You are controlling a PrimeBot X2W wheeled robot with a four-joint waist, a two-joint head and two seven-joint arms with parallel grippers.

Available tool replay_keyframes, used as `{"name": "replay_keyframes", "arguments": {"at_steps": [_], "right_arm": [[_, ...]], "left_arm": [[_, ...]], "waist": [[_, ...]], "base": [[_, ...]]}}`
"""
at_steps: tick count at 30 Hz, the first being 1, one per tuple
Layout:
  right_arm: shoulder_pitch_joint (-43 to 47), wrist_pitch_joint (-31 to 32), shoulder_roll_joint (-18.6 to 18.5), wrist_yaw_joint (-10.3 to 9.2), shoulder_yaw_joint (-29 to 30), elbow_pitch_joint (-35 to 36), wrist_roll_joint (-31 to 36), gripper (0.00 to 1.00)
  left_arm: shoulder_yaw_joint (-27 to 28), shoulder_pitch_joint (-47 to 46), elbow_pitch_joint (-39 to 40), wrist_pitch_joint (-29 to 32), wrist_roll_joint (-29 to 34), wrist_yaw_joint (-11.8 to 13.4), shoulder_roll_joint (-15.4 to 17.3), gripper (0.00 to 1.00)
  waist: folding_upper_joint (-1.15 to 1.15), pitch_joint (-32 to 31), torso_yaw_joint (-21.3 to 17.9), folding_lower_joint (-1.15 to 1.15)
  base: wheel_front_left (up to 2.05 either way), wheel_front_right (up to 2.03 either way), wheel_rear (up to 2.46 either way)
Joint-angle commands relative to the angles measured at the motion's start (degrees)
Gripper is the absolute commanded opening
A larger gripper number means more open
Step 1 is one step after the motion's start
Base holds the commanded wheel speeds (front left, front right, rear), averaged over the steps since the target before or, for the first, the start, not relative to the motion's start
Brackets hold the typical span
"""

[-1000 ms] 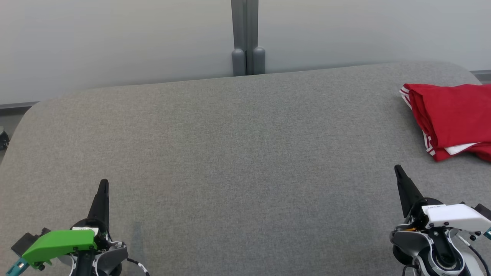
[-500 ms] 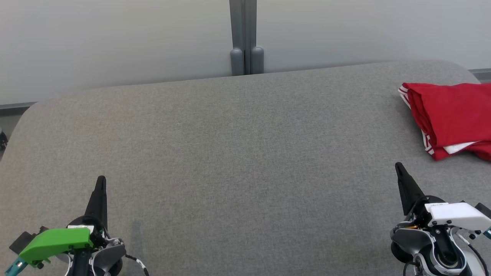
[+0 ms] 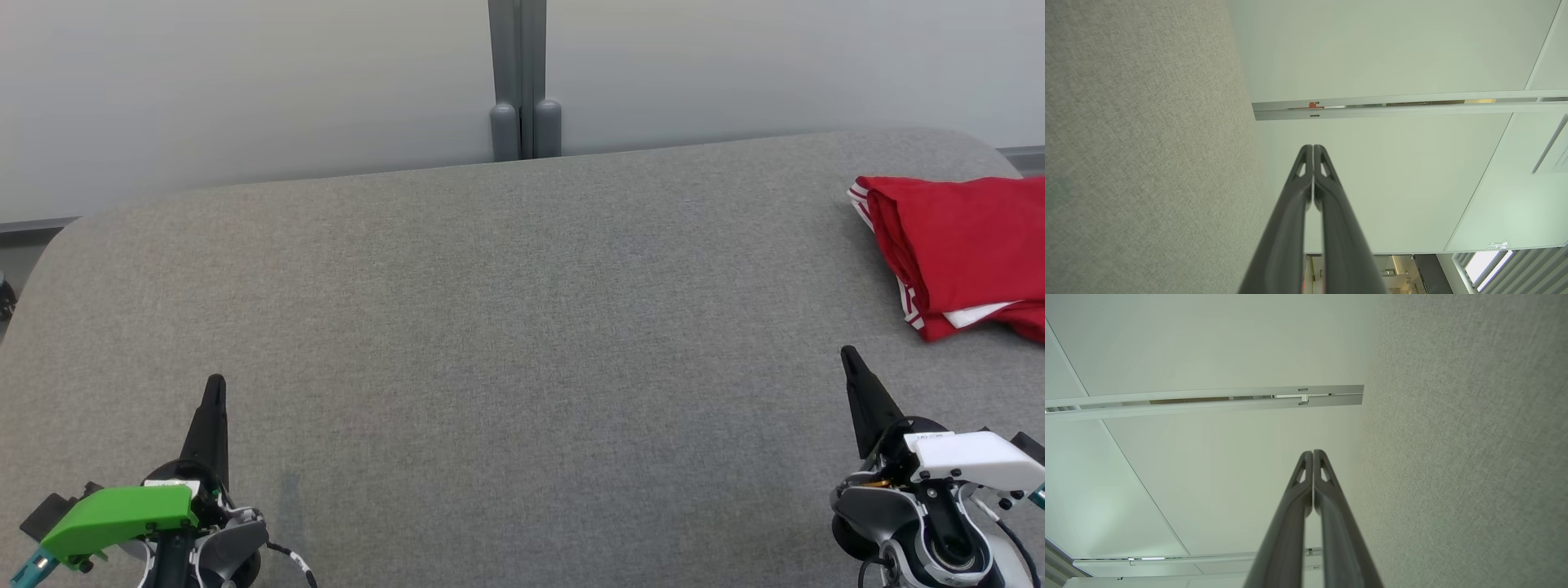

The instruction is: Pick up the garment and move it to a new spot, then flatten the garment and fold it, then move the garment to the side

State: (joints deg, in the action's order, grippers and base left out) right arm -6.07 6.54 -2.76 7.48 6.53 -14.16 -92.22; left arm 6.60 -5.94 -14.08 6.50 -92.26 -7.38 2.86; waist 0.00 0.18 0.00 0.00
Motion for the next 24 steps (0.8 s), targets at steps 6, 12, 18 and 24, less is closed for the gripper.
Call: {"name": "replay_keyframes", "arguments": {"at_steps": [6, 12, 18, 24], "right_arm": [[-0.3, 0.2, -0.2, 0.02, 0.1, 0.3, -0.4, 0.00], [-0.3, 0.2, -0.2, 0.02, 0.1, 0.3, -0.4, 0.00], [-0.3, 0.2, -0.2, 0.02, 0.1, 0.3, -0.4, 0.00], [-0.3, 0.2, -0.2, 0.02, 0.1, 0.3, -0.4, 0.00]], "left_arm": [[0.1, -0.6, 0.1, 0.3, -0.3, -0.3, 0.0, 0.00], [0.1, -0.6, 0.1, 0.3, -0.3, -0.3, 0.0, 0.00], [0.1, -0.6, 0.1, 0.3, -0.3, -0.3, 0.0, 0.00], [0.1, -0.6, 0.1, 0.3, -0.3, -0.3, 0.0, 0.00]], "waist": [[0.00, 0.0, 0.0, 0.00], [0.00, 0.0, 0.0, 0.00], [0.00, 0.0, 0.0, 0.00], [0.00, 0.0, 0.0, 0.00]], "base": [[0.00, 0.00, 0.00], [0.00, 0.00, 0.00], [0.00, 0.00, 0.00], [0.00, 0.00, 0.00]]}}
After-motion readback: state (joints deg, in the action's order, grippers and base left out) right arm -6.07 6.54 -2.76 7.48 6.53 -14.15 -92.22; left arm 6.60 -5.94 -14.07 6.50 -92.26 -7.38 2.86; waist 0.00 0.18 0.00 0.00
